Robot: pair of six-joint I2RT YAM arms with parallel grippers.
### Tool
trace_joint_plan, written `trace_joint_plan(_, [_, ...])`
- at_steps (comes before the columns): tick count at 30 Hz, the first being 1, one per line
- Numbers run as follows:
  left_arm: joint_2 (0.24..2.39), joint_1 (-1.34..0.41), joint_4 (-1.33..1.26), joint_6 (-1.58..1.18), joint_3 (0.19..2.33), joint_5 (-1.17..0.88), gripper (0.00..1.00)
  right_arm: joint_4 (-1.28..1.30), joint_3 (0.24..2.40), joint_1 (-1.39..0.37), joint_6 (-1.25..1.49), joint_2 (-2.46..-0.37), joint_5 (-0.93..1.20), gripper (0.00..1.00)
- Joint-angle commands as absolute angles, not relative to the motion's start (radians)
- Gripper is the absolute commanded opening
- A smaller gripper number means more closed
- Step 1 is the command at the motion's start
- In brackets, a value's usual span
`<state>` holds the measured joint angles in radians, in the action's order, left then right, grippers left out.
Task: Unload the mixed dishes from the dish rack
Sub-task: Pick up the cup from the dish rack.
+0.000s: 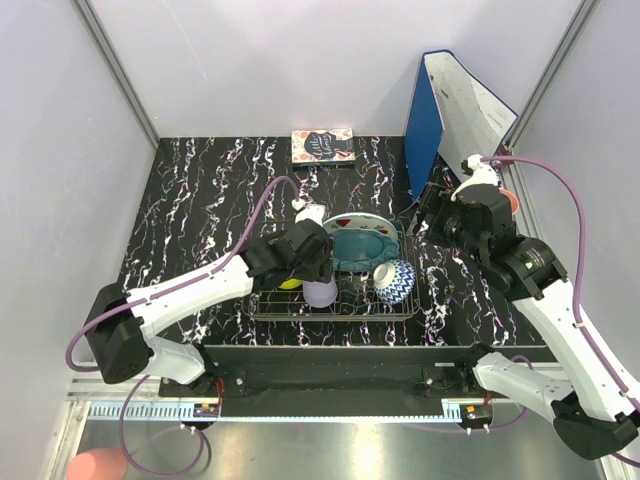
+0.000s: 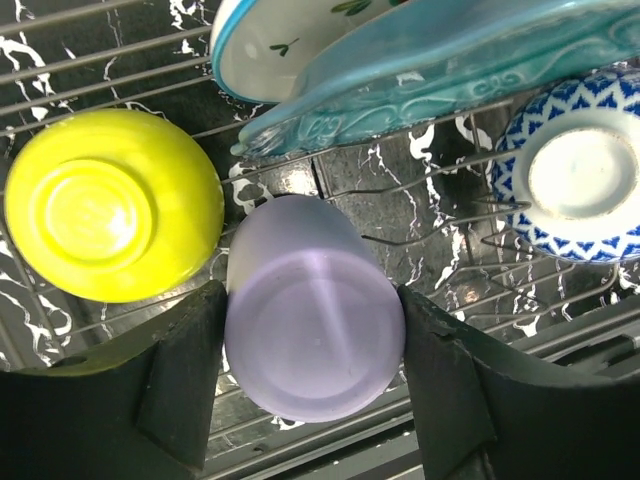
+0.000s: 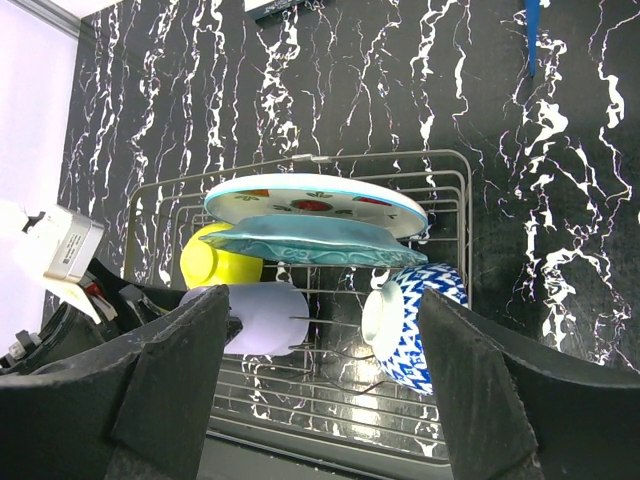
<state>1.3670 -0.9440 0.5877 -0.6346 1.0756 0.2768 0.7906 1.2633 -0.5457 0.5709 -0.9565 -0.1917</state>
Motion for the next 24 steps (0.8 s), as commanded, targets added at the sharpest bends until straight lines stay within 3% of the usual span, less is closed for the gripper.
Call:
trace_joint_plan(1, [1.318, -0.951, 0.577, -0.627, 1.081, 0.291, 0.31, 0.767, 1.276, -0.555, 0.572, -0.939, -0.196, 0.83])
trace_joint_plan(3, [1.310, -0.951, 0.616, -0.626, 1.113, 0.298, 0.24, 0.770, 1.287, -0.554, 0.574, -0.937, -0.198, 0.83])
trace_joint_plan(4, [1.280, -0.953, 0.639, -0.626, 1.132, 0.308, 0.15, 0.772, 1.293, -0.554, 0.572, -0.936, -0.201, 0.84])
trace_joint_plan(7, [1.197, -0.963, 0.693, -0.609, 1.218, 0.368, 0.08, 0.779, 1.331, -0.554, 0.557, -0.934, -0.212, 0.84])
trace_joint_plan(8, [1.140, -0.963, 0.702, -0.594, 1.274, 0.383, 0.01, 0.782, 1.353, -0.555, 0.551, -0.936, -0.213, 0.84])
trace_joint_plan(14, [1.049, -0.944, 0.698, -0.520, 1.463, 0.411, 0.00, 0.729, 1.407, -0.555, 0.571, -0.962, -0.088, 0.84])
trace_joint_plan(18, [0.970, -0.856, 0.478, -0.561, 1.390, 0.125, 0.00, 0.518, 1.382, -0.555, 0.630, -0.936, 0.148, 0.83])
trace_joint_plan(24, [0.871, -0.655, 0.034, -0.816, 1.140, -0.255, 0.00, 0.284, 1.341, -0.554, 0.742, -0.904, 0.323, 0.83])
